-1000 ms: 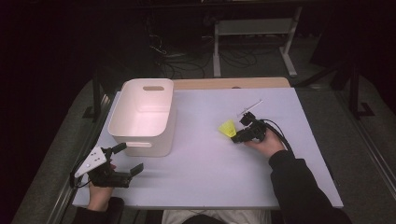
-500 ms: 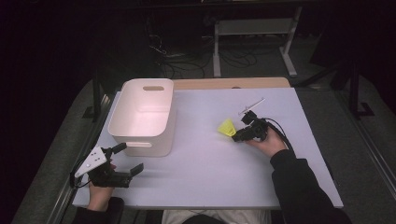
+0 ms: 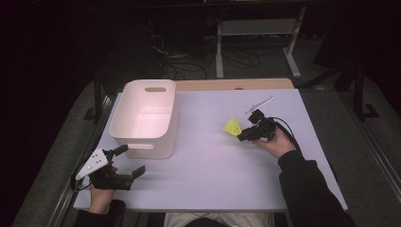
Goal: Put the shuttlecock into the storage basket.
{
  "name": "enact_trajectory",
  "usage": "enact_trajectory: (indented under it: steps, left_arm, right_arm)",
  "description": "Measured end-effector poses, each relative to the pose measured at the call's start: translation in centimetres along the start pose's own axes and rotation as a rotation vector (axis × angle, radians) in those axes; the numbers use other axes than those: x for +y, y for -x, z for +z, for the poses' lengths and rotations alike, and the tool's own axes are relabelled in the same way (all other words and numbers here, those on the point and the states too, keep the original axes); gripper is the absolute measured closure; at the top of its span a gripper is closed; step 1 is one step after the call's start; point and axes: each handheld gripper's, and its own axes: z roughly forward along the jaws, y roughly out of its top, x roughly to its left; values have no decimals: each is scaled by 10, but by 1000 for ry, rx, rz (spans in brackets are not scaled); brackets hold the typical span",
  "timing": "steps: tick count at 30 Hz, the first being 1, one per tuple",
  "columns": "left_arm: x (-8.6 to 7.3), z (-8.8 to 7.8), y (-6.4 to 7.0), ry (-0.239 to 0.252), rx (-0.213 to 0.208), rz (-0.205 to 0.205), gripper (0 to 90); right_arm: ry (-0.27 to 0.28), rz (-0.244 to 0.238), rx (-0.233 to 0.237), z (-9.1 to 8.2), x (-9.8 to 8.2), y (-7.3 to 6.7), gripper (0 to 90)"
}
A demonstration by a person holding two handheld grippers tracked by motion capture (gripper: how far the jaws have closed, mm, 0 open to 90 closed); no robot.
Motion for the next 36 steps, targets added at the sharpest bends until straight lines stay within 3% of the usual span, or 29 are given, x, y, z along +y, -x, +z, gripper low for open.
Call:
enact_trajectory:
  steps: [36]
  left_arm:
    - [0, 0, 0, -1, 0, 0, 0]
  right_arm:
    - [45, -49, -20, -35, 15, -15, 631]
